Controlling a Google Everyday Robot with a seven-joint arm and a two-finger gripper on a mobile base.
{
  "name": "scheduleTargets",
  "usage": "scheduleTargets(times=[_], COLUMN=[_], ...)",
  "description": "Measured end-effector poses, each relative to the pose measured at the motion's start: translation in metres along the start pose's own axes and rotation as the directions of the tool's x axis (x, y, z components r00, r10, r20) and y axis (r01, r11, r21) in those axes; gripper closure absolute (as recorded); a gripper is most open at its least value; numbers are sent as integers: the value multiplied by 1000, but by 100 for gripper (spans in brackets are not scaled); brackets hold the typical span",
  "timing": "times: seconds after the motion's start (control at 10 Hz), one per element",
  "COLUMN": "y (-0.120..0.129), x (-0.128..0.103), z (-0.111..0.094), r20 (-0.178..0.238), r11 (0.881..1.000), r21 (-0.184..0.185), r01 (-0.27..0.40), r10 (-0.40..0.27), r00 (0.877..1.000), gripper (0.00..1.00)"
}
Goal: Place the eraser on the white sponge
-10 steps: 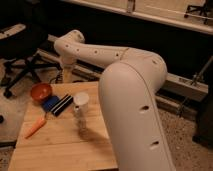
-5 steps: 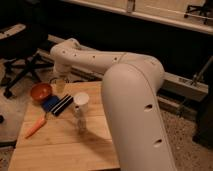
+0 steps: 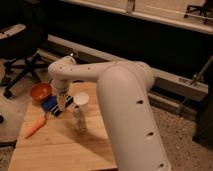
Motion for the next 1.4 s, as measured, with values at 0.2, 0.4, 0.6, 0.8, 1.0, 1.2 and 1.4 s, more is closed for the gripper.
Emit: scheduleTargets(times=[0.2,0.4,0.6,0.8,1.0,1.2,1.4], y=[-6,-10,-5,2,4,-12,-25], x=[14,10,0,-4,-1,15,38], z=[14,34,52,70,78,68,52], r20=[-31,-26,-1,16,16,7,-15], r11=[1000,998,995,989,987,991,994], r21=[20,40,37,17,4,40,71], r01=[7,42,96,144,163,126,88], r10=[-6,-41,-96,-144,-163,-126,-87], r00=[1000,999,995,989,987,992,996], gripper=[20,20,20,20,20,20,20])
